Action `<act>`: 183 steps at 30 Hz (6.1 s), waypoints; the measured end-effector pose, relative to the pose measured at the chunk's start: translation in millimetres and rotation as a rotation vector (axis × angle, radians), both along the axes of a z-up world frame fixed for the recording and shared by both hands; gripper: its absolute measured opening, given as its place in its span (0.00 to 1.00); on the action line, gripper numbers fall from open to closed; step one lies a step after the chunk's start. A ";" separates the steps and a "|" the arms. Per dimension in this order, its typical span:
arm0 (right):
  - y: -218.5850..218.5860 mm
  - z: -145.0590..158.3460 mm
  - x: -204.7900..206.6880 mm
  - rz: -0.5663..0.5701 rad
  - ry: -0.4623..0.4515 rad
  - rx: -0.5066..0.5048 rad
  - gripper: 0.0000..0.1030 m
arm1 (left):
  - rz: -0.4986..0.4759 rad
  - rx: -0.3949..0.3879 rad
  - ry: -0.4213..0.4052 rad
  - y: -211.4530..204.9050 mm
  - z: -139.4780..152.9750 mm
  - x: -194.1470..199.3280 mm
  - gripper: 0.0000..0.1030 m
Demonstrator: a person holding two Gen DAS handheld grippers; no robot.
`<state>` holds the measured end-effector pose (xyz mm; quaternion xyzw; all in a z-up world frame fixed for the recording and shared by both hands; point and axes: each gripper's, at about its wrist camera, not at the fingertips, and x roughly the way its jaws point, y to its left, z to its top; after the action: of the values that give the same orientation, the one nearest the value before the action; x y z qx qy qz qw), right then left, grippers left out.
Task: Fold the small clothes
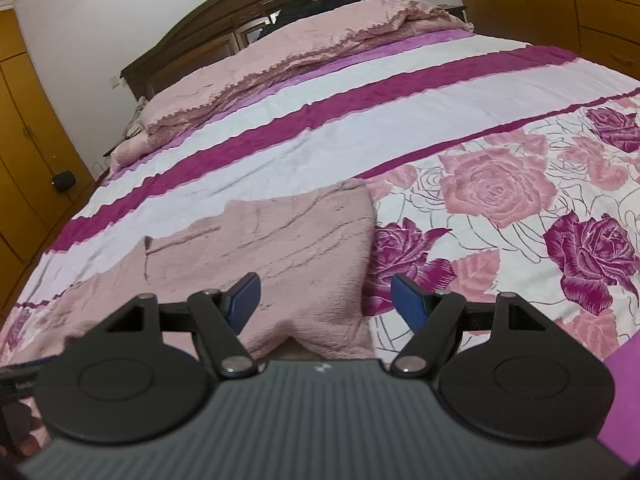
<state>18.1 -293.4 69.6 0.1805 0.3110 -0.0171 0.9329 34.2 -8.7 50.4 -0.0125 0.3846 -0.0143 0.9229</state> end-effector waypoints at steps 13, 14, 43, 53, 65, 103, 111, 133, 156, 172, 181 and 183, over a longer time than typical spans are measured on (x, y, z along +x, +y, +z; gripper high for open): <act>4.9 -23.6 12.1 0.003 0.072 0.003 0.73 | 0.001 0.525 -0.219 -13.6 6.2 5.9 0.16; 5.6 -26.2 13.5 0.004 0.083 0.003 0.73 | 0.009 0.575 -0.214 -9.6 2.1 7.1 0.16; 9.4 -6.3 26.9 0.034 0.060 -0.086 0.71 | 0.281 -0.032 -0.042 150.5 23.5 -26.6 0.57; -25.8 -18.9 91.7 0.048 0.055 -0.004 0.71 | 0.122 -0.082 0.007 103.5 7.7 35.2 0.56; -9.6 -33.9 100.2 0.095 -0.015 -0.025 0.15 | 0.097 -0.019 -0.040 75.3 -18.3 45.8 0.16; 65.0 30.8 -16.2 0.184 -0.001 -0.079 0.63 | 0.570 -0.144 -0.045 223.6 16.1 -65.1 0.72; 84.4 7.4 -36.1 0.195 0.049 -0.087 0.63 | 0.759 -0.306 -0.068 281.5 -11.0 -73.8 0.74; 81.3 -5.6 -52.5 0.160 0.056 -0.062 0.63 | 0.807 -0.325 -0.233 330.6 -17.9 -61.9 0.19; 61.2 10.8 -66.7 0.122 -0.026 -0.018 0.63 | 0.276 -0.240 -0.577 148.6 147.2 -22.6 0.15; 39.9 2.4 -68.4 0.078 -0.021 0.024 0.63 | -0.045 -0.263 -0.301 -45.4 46.2 35.6 0.15; 31.2 -8.0 -65.5 0.064 0.003 0.055 0.63 | -0.148 -0.216 -0.044 -74.5 -37.0 66.0 0.26; 30.8 -9.3 -65.1 0.062 0.007 0.058 0.63 | -0.163 -0.216 -0.048 -73.2 -40.5 67.7 0.34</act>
<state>-47.0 -262.7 60.3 0.1976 0.3202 0.0204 0.9263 101.9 -81.9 9.9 -0.0802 0.3582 -0.1306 0.9210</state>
